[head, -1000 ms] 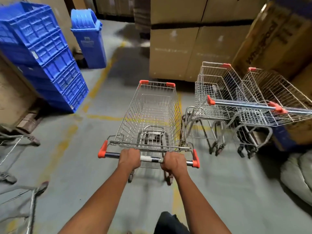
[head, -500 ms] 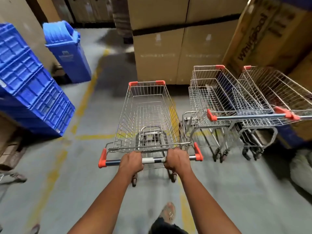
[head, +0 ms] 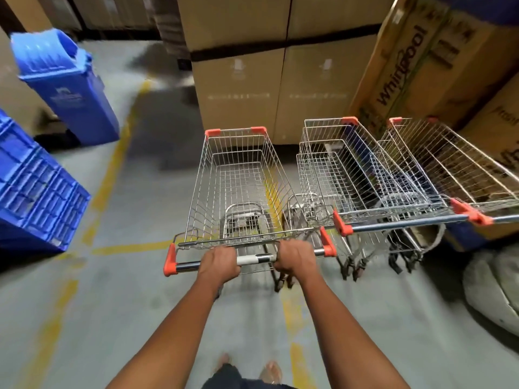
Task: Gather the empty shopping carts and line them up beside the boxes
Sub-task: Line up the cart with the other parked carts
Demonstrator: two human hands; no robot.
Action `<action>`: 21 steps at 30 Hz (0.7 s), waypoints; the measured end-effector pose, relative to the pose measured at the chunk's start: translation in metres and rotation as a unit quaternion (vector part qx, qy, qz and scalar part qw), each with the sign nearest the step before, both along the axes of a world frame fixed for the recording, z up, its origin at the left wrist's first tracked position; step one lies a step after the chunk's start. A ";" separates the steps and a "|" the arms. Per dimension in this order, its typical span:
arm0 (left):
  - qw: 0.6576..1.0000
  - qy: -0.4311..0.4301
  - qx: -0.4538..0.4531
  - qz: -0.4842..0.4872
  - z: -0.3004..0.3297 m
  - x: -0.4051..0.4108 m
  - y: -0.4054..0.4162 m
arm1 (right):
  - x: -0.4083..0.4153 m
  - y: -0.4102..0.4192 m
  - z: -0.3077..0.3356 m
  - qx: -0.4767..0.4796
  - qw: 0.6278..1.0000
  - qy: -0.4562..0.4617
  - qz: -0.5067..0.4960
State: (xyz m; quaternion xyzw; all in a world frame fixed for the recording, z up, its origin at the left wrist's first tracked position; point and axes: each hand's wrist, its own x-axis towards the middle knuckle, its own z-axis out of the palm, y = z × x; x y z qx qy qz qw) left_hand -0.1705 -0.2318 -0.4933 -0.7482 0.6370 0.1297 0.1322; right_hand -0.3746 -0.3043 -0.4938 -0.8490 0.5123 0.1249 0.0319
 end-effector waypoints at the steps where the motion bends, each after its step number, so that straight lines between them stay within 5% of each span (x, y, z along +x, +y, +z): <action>1: 1.000 -0.001 -0.002 -0.007 -0.001 -0.001 -0.008 | -0.002 -0.008 -0.001 -0.002 1.000 0.003 -0.002; 21: 0.999 0.013 -0.017 -0.033 -0.005 -0.001 -0.061 | -0.003 -0.060 0.002 0.035 0.997 0.065 -0.024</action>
